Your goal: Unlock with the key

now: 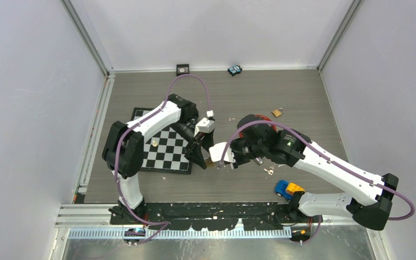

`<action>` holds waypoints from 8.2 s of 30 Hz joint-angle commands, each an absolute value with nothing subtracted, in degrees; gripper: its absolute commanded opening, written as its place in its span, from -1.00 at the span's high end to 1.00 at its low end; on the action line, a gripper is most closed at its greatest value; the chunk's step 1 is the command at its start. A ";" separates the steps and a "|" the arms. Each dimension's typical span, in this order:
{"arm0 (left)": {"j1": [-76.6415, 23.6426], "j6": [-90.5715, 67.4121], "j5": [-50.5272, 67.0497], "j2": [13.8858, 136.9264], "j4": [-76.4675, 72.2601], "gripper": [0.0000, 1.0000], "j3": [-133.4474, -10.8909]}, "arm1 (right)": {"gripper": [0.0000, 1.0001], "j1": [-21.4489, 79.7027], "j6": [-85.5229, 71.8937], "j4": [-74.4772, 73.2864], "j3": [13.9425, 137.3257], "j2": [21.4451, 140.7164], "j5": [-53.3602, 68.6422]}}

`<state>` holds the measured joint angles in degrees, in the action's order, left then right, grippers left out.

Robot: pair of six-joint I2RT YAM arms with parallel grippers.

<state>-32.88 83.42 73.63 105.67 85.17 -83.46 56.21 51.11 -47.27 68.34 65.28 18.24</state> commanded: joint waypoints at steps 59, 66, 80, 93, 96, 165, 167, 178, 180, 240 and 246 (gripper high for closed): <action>-32.78 83.67 78.52 104.55 87.42 1.00 -86.31 | 0.99 57.57 50.45 -45.58 70.49 66.53 17.03; -32.78 83.58 78.61 104.41 87.38 1.00 -86.40 | 0.99 57.56 50.45 -45.57 70.12 66.82 17.30; -32.78 83.67 78.72 104.38 87.53 1.00 -86.31 | 0.99 57.74 50.46 -45.51 69.58 66.98 17.43; -32.78 83.59 78.58 104.75 87.53 1.00 -86.53 | 0.99 57.75 49.51 -45.21 69.52 66.85 18.98; -32.78 83.67 78.56 104.79 87.50 1.00 -86.56 | 0.99 57.74 49.31 -45.17 69.68 66.80 19.07; -33.35 76.57 77.96 105.10 83.36 1.00 -85.88 | 0.99 59.68 49.60 -31.89 59.75 63.30 11.86; -33.35 76.47 77.85 105.03 83.30 1.00 -85.87 | 0.99 59.68 49.30 -31.54 59.39 63.12 11.72; -33.37 78.03 77.57 105.15 83.83 1.00 -85.34 | 0.99 59.25 48.21 -31.17 58.79 61.07 12.09; -33.40 79.05 77.54 105.29 84.46 1.00 -85.43 | 0.99 59.16 48.54 -31.24 58.34 60.64 12.81; -33.40 87.66 77.92 104.36 89.99 1.00 -85.02 | 0.99 58.45 48.43 -31.43 57.72 59.06 17.37; -33.44 87.54 78.17 103.64 89.92 1.00 -84.78 | 0.99 58.16 48.25 -31.89 58.50 59.15 17.80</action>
<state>-33.04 86.19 70.74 108.38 86.50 -84.40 58.39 49.10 -34.24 56.58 60.34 16.45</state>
